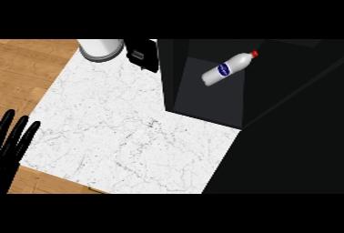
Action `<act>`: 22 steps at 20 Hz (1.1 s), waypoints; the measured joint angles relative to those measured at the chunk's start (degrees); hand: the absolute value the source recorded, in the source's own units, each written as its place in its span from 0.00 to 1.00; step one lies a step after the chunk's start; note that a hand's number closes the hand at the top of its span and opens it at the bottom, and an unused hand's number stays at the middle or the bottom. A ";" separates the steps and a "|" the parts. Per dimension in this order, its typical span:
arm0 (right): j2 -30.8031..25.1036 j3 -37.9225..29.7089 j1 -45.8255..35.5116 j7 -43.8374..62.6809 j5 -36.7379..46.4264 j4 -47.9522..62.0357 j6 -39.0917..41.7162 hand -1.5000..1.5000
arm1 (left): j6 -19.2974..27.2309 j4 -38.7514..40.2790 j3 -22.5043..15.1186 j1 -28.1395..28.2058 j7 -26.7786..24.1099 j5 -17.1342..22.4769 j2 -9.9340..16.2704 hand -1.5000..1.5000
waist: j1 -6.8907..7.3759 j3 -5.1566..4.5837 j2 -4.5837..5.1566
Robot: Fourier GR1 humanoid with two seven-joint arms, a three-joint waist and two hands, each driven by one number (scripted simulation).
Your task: Pick up the bottled water, place it into the cabinet and close the cabinet
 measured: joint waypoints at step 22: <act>2.93 -0.16 -7.87 5.42 -3.99 2.09 2.77 1.00 | -2.84 1.62 2.42 -1.15 0.49 1.84 1.77 0.00 | 0.94 -0.07 1.57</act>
